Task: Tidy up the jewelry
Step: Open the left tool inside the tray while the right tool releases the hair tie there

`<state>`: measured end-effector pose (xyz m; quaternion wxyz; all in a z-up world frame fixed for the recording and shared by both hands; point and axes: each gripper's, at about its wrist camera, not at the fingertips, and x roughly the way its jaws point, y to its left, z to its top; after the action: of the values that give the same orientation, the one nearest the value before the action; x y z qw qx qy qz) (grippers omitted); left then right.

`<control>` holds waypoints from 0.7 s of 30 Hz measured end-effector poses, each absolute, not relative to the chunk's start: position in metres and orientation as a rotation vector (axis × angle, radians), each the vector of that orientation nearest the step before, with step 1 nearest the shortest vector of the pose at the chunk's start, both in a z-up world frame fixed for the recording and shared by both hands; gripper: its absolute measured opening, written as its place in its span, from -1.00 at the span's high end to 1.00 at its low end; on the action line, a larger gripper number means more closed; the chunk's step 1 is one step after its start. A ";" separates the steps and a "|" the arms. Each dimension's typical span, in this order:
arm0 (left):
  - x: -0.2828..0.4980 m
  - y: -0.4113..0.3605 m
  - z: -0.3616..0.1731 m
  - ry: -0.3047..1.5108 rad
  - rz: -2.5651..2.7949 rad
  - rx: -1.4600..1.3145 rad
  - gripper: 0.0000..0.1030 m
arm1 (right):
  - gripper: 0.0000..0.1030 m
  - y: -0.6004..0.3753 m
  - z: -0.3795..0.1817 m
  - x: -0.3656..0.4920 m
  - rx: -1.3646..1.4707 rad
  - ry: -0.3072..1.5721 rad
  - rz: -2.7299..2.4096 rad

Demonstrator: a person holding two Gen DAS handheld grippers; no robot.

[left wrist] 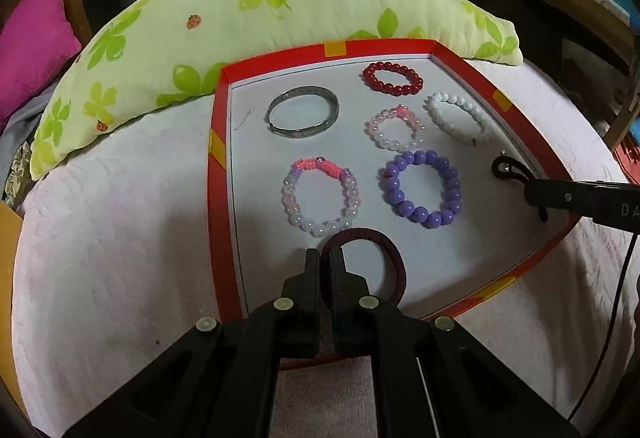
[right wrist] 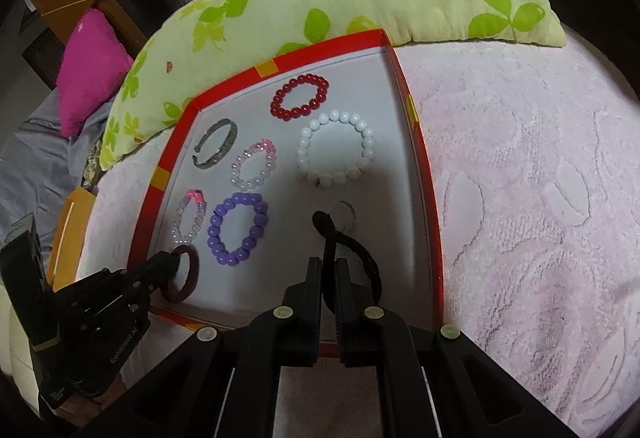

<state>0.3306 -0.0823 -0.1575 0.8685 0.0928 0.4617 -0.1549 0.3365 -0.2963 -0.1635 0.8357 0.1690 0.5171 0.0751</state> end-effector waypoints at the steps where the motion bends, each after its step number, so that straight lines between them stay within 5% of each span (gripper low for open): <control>1: 0.331 -0.082 -0.157 0.973 -0.329 0.187 0.89 | 0.86 -0.296 -0.164 0.337 0.351 1.098 0.154; 3: 0.330 -0.081 -0.157 0.974 -0.322 0.188 0.85 | 0.85 -0.296 -0.163 0.337 0.341 1.105 0.148; 8: 0.324 -0.076 -0.148 0.947 -0.291 0.178 0.17 | 0.84 -0.298 -0.157 0.333 0.338 1.086 0.149; 16: 0.307 -0.069 -0.122 0.854 -0.217 0.190 -0.13 | 0.80 -0.292 -0.134 0.320 0.308 0.991 0.155; 19: 0.300 -0.064 -0.114 0.832 -0.189 0.184 -0.26 | 0.52 -0.285 -0.123 0.311 0.294 0.948 0.164; 21: 0.295 -0.062 -0.109 0.820 -0.178 0.175 -0.30 | -0.10 -0.280 -0.117 0.304 0.281 0.921 0.165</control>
<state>0.2947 -0.0616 -0.1091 0.9096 0.0851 0.3974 -0.0862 0.3040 -0.2803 -0.1167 0.8829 0.1352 0.4426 0.0792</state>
